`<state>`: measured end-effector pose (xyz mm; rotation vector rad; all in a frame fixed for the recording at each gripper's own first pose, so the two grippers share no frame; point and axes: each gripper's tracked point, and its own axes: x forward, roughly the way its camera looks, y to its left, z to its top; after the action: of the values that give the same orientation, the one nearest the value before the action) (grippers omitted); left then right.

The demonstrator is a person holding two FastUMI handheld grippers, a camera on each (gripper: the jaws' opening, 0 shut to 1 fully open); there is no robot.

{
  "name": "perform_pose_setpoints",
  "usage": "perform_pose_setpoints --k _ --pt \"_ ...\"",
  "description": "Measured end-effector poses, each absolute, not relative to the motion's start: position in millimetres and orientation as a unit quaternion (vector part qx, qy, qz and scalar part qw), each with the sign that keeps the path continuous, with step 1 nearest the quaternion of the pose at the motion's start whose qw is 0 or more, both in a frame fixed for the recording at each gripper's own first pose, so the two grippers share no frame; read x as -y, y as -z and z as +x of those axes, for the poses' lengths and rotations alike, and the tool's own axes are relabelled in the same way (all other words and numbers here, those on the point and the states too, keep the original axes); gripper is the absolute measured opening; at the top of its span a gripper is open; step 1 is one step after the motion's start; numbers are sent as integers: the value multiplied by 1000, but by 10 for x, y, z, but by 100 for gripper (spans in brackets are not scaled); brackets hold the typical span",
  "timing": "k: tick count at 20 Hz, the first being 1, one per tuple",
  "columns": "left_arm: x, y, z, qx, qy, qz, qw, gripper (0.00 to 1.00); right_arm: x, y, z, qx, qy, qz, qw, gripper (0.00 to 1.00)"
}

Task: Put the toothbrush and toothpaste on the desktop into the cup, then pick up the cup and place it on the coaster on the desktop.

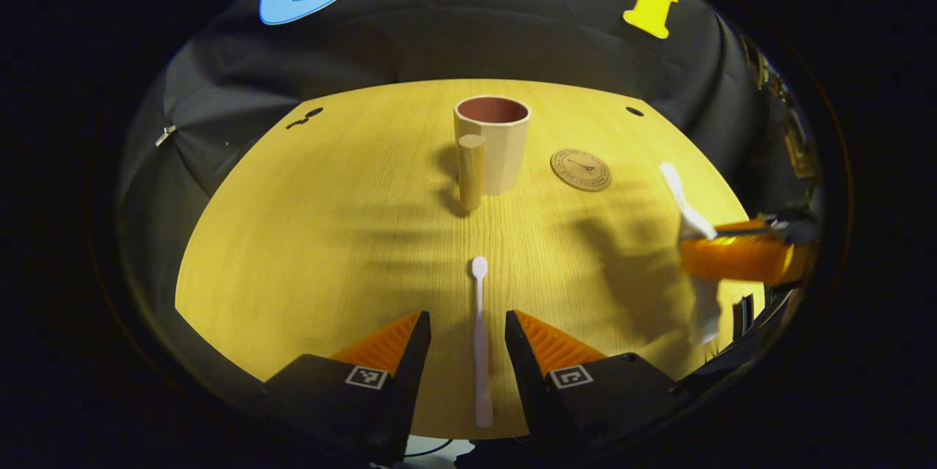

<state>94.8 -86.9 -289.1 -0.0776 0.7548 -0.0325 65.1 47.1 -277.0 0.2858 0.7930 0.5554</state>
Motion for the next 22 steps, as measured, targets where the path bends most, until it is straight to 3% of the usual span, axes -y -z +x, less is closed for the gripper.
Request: perform_pose_setpoints --k 8,9,10,11,13,18,21,22 --pt "1008 3197 1019 -411 22 -25 911 64 -280 1858 1022 -275 -274 160 908 23" --pt "1019 3189 1049 -406 24 -24 913 58 -286 1740 1084 -260 -277 165 910 23" --pt "1031 3199 1066 -408 28 -23 912 60 -299 1647 1133 -245 -279 169 913 23" --pt "1052 3197 1047 -407 35 -20 913 54 -313 1554 1204 -230 -283 173 915 23" --pt "1068 3201 1058 -409 45 -13 911 53 -410 1378 1382 -200 -291 184 917 23" --pt "1060 3209 1070 -413 47 -13 909 37 -808 1054 1904 -140 -319 208 914 23" --pt "1037 3209 1078 -410 54 -2 911 14 -1053 967 2222 -107 -328 226 911 23" --pt "1036 3203 1082 -407 56 -3 911 12 -1128 976 2325 -100 -328 231 910 23"
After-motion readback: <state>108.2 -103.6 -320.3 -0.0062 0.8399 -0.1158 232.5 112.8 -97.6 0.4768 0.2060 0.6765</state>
